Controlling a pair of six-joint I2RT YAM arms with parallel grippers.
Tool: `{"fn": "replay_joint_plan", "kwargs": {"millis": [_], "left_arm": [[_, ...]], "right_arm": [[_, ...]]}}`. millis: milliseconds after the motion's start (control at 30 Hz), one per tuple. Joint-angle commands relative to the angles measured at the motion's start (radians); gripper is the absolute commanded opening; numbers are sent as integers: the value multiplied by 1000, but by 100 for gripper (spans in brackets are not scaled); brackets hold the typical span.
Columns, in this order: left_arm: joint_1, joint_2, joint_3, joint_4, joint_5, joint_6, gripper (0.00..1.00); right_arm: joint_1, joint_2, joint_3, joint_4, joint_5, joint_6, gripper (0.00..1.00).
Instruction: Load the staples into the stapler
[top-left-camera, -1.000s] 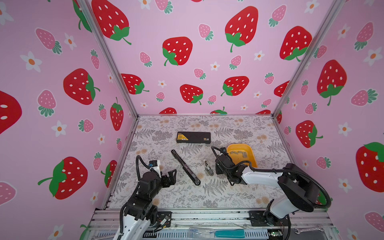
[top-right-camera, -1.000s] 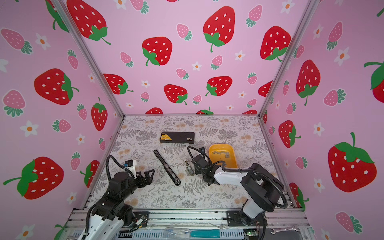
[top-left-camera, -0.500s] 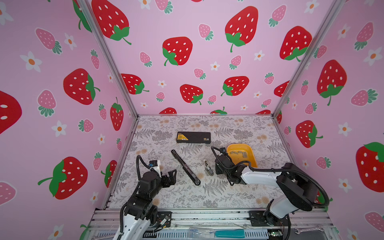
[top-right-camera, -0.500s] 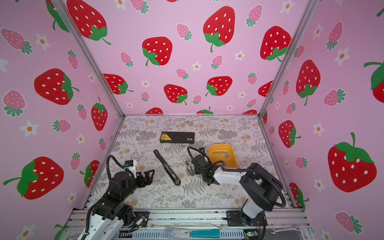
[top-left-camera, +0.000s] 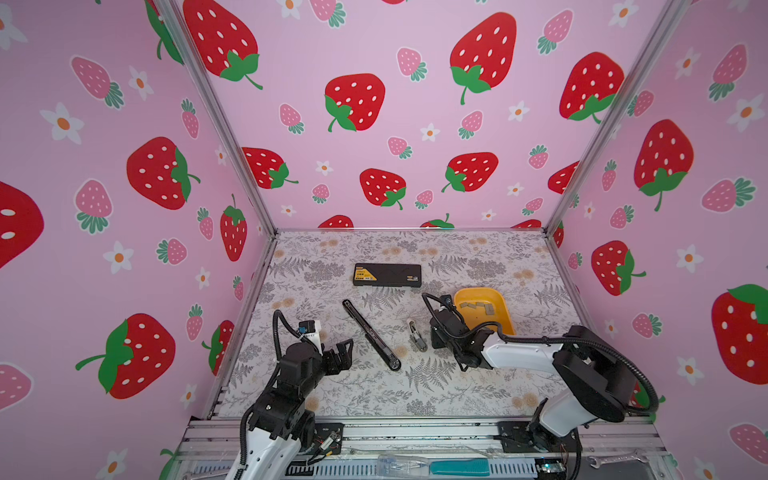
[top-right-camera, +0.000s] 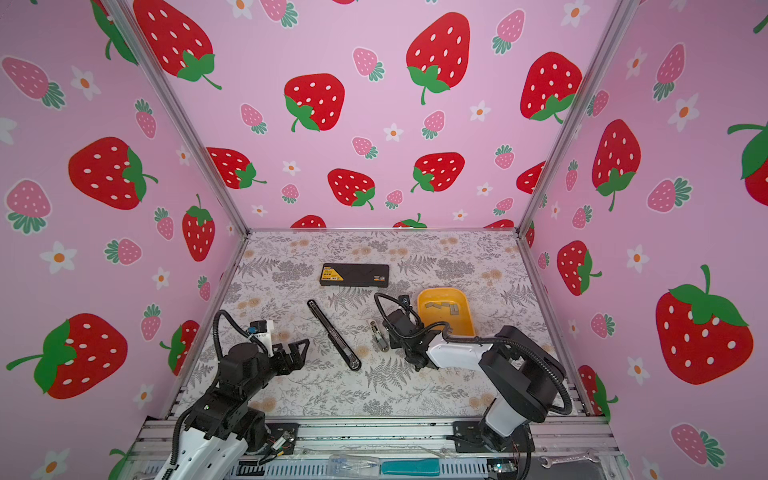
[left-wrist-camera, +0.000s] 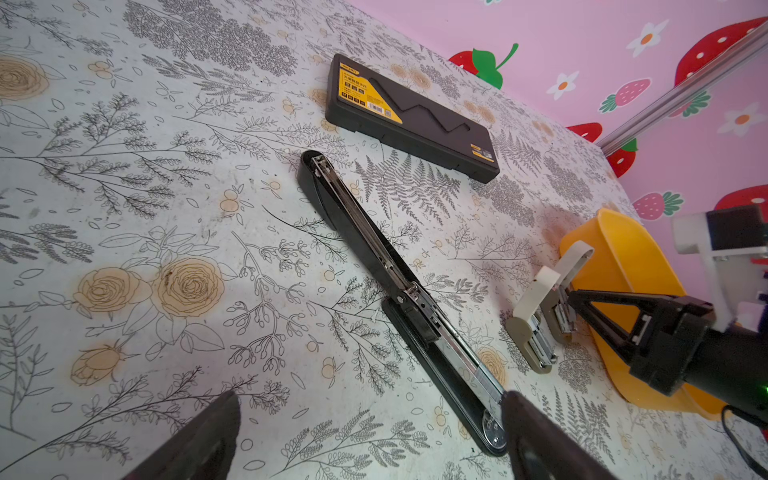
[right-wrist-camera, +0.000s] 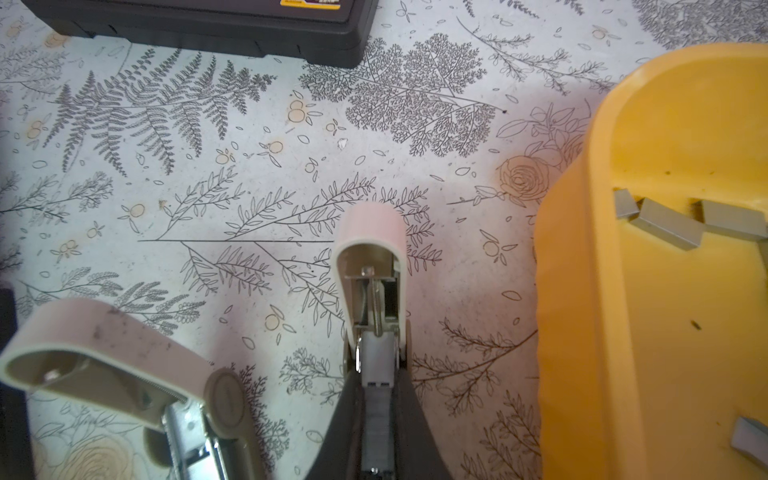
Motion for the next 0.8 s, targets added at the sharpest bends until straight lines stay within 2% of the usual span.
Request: {"fn": "replay_joint_plan", "kwargs": {"millis": [0,767], "left_arm": [[5,-1,4,15,-1,-6,99],[4,0,3,16,-1,-7,99]], "right_arm": [[6,23,-11,1,16,6,13],[7,-23,-15,-1,14,-4,12]]}}
